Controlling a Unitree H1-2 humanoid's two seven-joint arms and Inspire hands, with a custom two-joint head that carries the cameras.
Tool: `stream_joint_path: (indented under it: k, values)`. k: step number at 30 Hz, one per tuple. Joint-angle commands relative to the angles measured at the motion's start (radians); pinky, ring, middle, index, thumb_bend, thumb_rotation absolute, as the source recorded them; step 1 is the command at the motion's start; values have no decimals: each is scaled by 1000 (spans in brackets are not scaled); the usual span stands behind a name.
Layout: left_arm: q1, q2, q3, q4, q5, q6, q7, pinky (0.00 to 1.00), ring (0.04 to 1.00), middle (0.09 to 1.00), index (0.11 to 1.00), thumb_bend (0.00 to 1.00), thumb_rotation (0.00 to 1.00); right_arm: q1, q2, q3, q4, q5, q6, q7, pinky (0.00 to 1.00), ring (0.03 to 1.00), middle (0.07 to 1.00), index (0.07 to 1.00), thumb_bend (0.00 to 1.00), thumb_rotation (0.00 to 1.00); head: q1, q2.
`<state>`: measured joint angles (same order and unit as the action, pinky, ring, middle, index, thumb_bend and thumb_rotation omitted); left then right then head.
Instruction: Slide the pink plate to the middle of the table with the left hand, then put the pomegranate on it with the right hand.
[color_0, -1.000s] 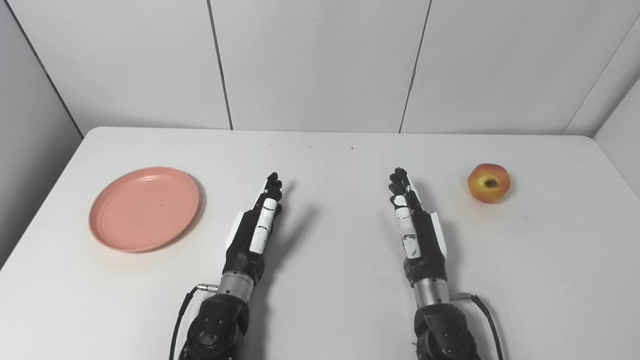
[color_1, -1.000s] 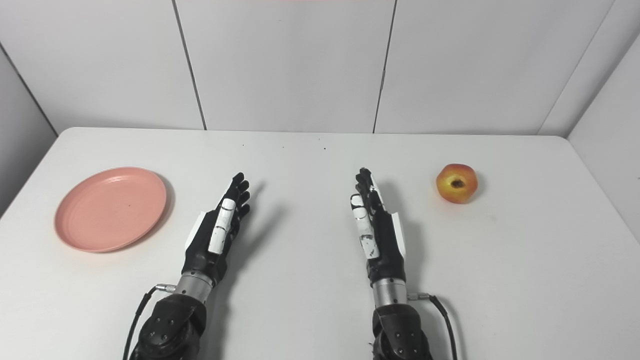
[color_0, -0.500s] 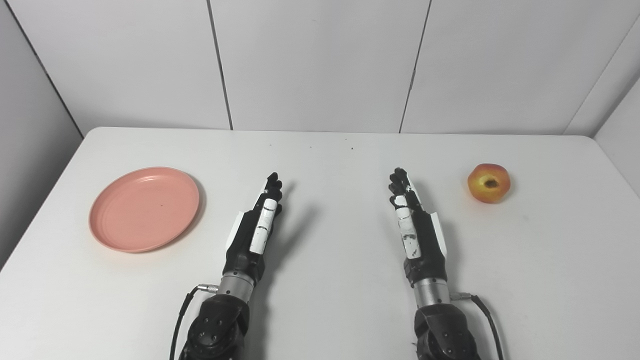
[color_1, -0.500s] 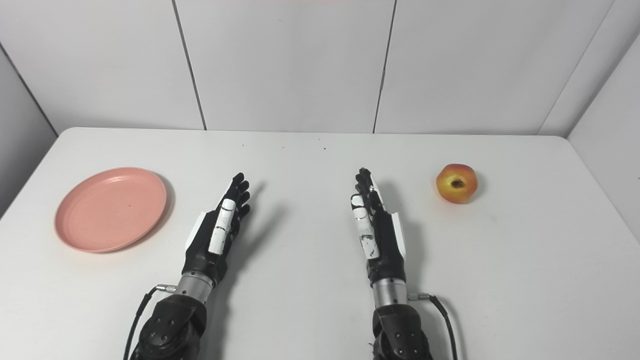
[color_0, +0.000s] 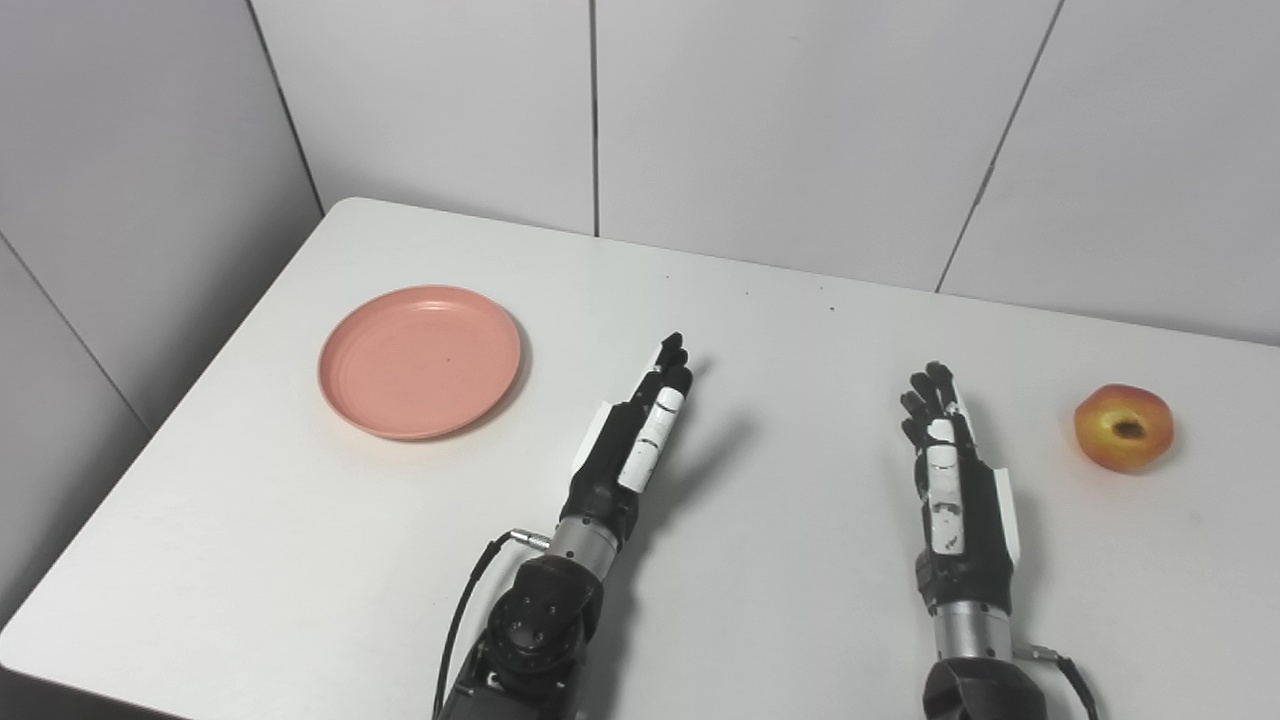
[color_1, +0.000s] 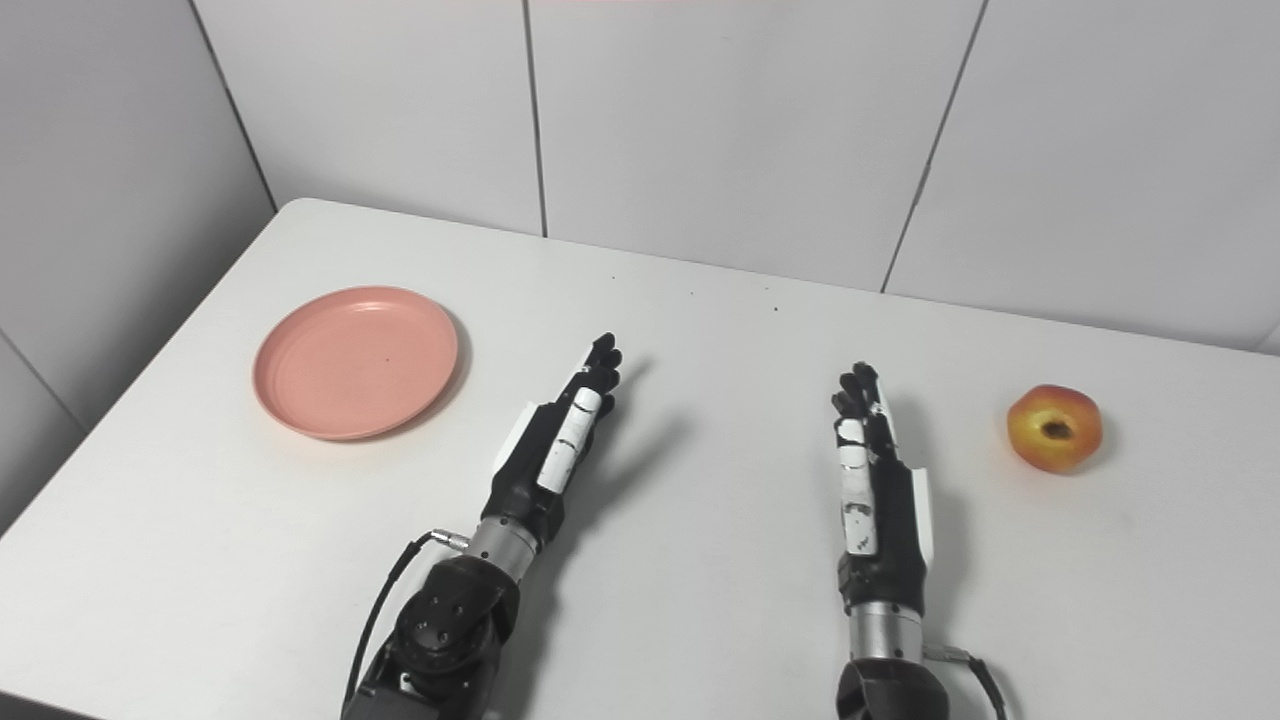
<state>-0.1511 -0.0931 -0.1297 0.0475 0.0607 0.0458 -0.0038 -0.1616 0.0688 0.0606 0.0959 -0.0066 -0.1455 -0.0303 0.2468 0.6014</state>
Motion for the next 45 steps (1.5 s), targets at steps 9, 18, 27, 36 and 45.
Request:
stream_joint_path:
  k: [9, 18, 27, 36, 45]
  values:
    - [-36, -50, -26, 78, 6, -91, 6, 1000, 1000, 1000, 1000, 717, 1000, 3, -52, -27, 72, 58, -105, 49, 973, 935, 939, 953, 623, 978, 82, -72]
    - [-37, -54, -22, 100, -1, -100, 0, 1000, 1000, 1000, 1000, 710, 1000, -4, -61, -31, 113, 68, -135, 61, 990, 941, 943, 955, 651, 976, 66, -93]
    - [-36, -49, -13, 110, 2, -139, 10, 1000, 1000, 1000, 1000, 674, 1000, -10, -56, -30, 133, 59, -163, 58, 983, 940, 940, 955, 630, 984, 60, -99]
    - [-55, -48, 9, 137, -2, -186, 31, 1000, 1000, 1000, 1000, 736, 1000, -17, -51, -30, 144, 57, -162, 57, 980, 940, 940, 957, 615, 970, 46, -105]
    - [-56, -51, 14, 108, -1, -205, 36, 1000, 1000, 1000, 1000, 714, 1000, -26, -51, -31, 166, 28, -161, 41, 991, 942, 944, 953, 602, 971, 42, -99]
